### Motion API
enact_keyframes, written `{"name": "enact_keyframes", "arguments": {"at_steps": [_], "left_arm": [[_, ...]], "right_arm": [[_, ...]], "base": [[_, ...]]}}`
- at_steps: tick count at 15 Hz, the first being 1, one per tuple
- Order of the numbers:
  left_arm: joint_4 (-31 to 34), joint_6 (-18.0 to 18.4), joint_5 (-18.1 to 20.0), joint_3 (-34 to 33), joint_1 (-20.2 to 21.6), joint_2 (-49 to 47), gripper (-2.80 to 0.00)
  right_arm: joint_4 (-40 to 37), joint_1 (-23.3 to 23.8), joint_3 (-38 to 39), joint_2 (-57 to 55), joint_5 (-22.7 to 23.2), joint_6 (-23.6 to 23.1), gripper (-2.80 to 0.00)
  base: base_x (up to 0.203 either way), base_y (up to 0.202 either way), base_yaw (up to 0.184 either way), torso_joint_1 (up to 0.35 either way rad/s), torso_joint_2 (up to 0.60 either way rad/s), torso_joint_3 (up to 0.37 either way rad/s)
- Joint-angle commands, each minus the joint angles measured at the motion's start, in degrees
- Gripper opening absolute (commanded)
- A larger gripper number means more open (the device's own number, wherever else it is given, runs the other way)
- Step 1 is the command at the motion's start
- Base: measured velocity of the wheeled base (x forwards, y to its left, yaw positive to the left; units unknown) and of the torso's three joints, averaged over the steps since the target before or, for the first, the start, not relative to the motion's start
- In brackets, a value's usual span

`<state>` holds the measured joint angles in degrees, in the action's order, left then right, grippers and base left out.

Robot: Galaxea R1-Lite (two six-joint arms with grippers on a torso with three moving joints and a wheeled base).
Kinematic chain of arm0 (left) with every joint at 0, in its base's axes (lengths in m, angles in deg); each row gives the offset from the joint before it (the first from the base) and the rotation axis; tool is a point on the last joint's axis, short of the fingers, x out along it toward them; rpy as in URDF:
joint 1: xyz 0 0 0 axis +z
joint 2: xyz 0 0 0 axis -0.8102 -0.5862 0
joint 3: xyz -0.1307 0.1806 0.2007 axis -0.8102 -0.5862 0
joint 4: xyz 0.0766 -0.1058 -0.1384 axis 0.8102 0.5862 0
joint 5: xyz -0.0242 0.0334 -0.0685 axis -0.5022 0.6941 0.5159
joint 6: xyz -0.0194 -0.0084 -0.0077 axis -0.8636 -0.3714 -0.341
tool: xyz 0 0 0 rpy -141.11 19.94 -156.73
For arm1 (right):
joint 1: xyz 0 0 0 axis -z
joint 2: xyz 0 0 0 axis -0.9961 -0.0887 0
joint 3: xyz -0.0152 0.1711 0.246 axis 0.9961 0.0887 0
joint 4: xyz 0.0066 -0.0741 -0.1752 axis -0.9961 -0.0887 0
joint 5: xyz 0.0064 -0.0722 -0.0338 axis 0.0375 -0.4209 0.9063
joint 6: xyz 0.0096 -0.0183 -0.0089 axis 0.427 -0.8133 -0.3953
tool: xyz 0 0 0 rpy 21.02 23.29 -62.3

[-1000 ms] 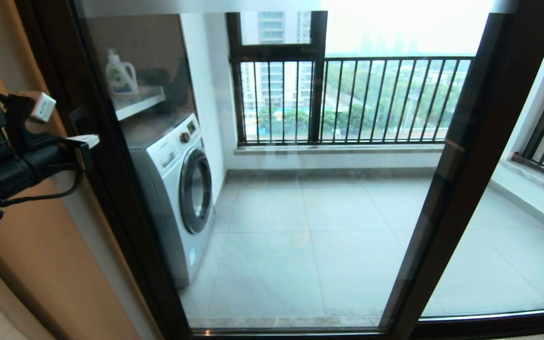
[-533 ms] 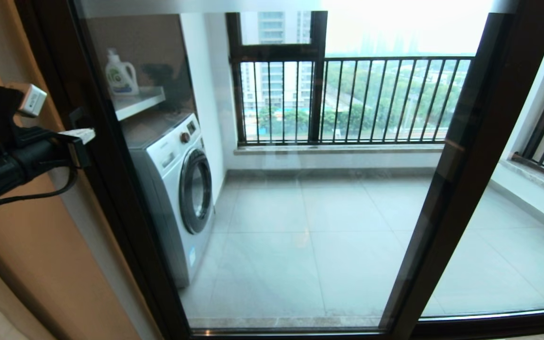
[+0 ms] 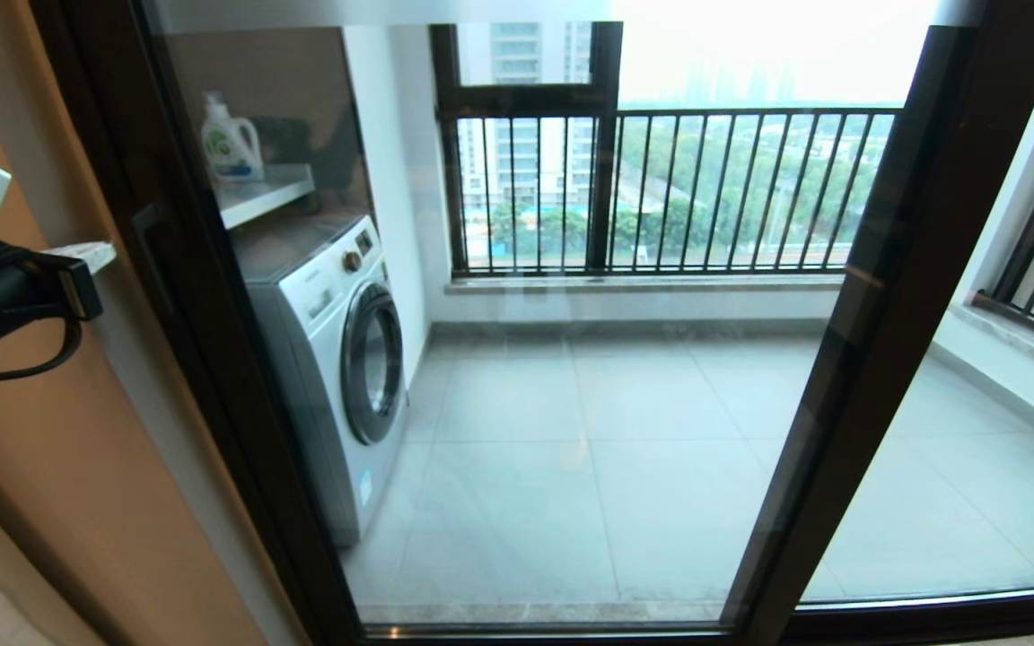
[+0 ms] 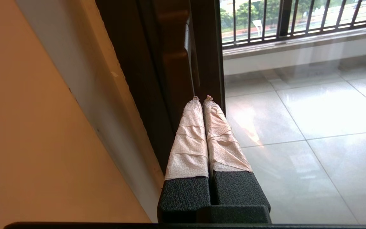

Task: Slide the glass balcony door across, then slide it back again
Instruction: Open the slid door

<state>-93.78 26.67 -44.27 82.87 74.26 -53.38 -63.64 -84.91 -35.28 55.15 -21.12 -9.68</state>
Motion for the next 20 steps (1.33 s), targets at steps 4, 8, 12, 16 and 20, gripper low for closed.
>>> {"name": "enact_keyframes", "arguments": {"at_steps": [4, 8, 12, 16, 20], "left_arm": [[-0.5, -0.1, 0.0, 6.4, 1.0, -7.5, -2.80], [-0.1, 0.1, -0.5, 14.0, 1.1, -13.7, -2.80], [0.0, 0.2, -0.6, 16.1, 1.0, -15.7, -2.80], [0.0, 0.2, -0.5, 16.1, 0.9, -15.6, -2.80], [-0.1, 0.1, -0.6, 16.2, -0.9, -15.2, -2.80]], "right_arm": [[0.0, 0.0, 0.7, -0.1, 0.0, 0.0, -2.80], [0.0, 0.0, 0.6, -0.1, 0.1, 0.0, -2.80], [0.0, 0.0, 0.6, -0.1, 0.0, 0.0, -2.80], [0.0, 0.0, 0.6, -0.1, 0.0, 0.0, -2.80], [0.0, 0.0, 0.6, -0.1, 0.0, 0.0, -2.80]], "base": [[0.000, 0.000, 0.000, 0.000, 0.00, 0.000], [0.000, 0.000, 0.000, 0.000, 0.00, 0.000], [0.000, 0.000, 0.000, 0.000, 0.00, 0.000], [0.000, 0.000, 0.000, 0.000, 0.00, 0.000], [0.000, 0.000, 0.000, 0.000, 0.00, 0.000]]}}
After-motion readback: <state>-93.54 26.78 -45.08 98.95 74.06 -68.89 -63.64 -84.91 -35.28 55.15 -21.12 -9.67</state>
